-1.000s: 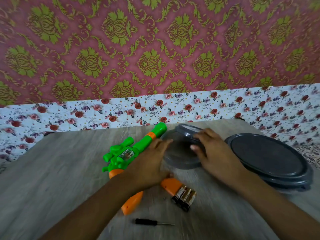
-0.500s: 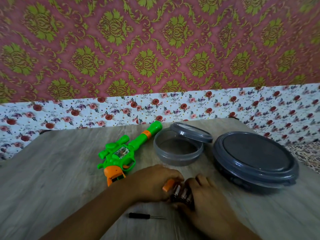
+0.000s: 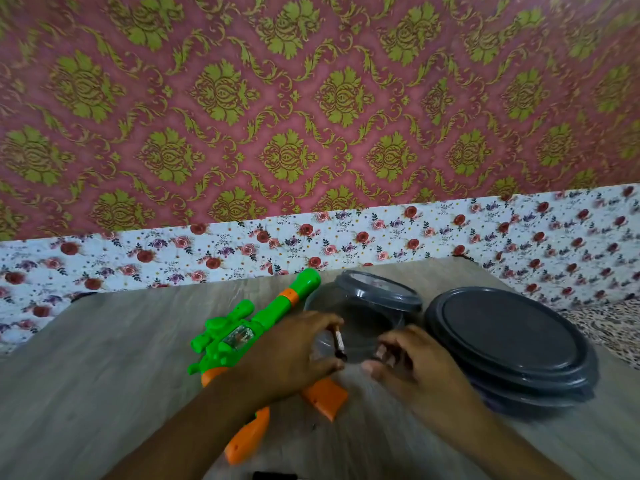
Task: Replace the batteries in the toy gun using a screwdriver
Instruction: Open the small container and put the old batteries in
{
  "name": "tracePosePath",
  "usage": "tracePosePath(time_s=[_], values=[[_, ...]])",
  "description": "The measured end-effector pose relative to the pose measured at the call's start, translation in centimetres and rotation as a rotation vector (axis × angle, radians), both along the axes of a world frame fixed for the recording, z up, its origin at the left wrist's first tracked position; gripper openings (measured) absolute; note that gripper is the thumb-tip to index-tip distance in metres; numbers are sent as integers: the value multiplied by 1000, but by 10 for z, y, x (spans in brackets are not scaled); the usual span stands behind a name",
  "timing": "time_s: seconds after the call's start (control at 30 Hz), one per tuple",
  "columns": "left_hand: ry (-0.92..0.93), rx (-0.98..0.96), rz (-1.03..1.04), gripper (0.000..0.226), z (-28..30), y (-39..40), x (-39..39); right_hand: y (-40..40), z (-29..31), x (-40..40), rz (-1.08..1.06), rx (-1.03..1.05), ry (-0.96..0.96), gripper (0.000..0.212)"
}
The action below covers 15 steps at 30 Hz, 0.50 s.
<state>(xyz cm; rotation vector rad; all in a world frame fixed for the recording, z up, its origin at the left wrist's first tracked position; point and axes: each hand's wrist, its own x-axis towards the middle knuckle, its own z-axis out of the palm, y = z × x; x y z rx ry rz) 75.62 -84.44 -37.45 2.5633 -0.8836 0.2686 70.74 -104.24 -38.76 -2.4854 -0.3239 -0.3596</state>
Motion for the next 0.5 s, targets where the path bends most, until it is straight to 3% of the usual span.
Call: tracePosePath(time_s=[0.1, 0.27, 0.5], values=[[29, 1, 80, 56, 6, -4, 21, 4, 17, 29, -4, -42, 16, 39], [21, 9, 180, 35, 0, -10, 46, 22, 14, 62, -84, -194, -62, 47], [234, -35, 178, 25, -8, -12, 55, 37, 3, 65, -238, -415, -22, 58]])
